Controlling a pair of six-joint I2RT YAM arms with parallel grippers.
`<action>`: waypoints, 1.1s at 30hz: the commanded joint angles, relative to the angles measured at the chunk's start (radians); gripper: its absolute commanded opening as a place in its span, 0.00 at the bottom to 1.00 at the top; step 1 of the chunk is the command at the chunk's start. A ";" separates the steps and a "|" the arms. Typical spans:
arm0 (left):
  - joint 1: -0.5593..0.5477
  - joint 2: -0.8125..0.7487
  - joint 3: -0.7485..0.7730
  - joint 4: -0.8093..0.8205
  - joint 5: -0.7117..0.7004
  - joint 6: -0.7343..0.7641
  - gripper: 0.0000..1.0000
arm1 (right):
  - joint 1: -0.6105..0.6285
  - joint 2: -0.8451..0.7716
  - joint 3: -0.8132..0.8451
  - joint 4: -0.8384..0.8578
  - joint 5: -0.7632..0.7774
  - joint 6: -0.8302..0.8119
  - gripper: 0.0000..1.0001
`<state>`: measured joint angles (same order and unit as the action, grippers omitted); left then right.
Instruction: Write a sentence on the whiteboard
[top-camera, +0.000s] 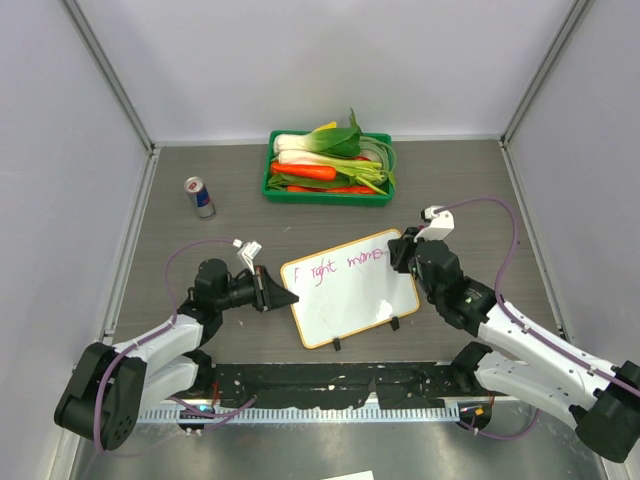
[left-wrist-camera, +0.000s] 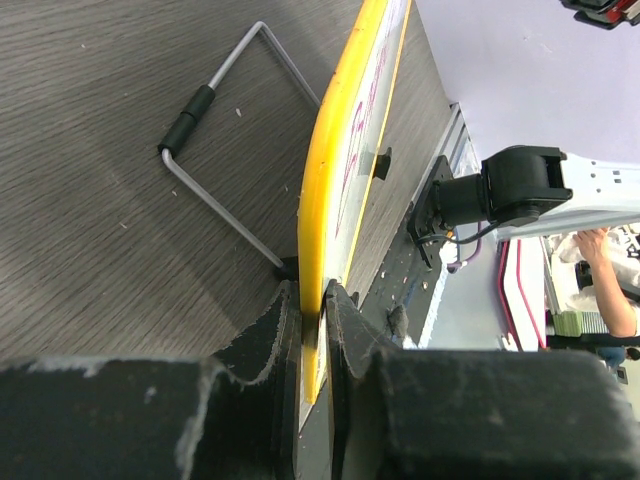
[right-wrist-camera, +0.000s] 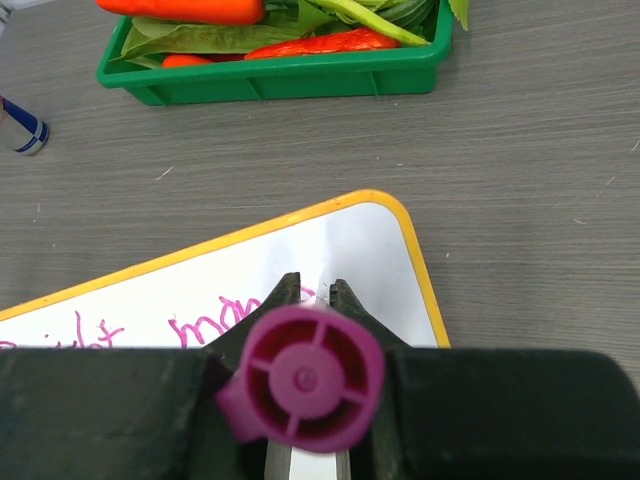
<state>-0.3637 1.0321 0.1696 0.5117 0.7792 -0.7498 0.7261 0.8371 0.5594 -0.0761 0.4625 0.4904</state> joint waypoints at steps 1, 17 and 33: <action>0.000 0.006 0.004 0.001 -0.021 0.041 0.00 | -0.007 -0.030 0.076 -0.008 0.019 -0.035 0.01; -0.001 0.008 0.004 0.002 -0.020 0.041 0.00 | -0.027 0.076 0.056 0.068 0.013 -0.049 0.02; 0.000 0.005 0.002 0.004 -0.015 0.041 0.00 | -0.033 0.010 -0.030 -0.005 -0.044 -0.010 0.01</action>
<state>-0.3637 1.0325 0.1696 0.5129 0.7788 -0.7502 0.7025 0.8562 0.5556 -0.0418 0.4488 0.4595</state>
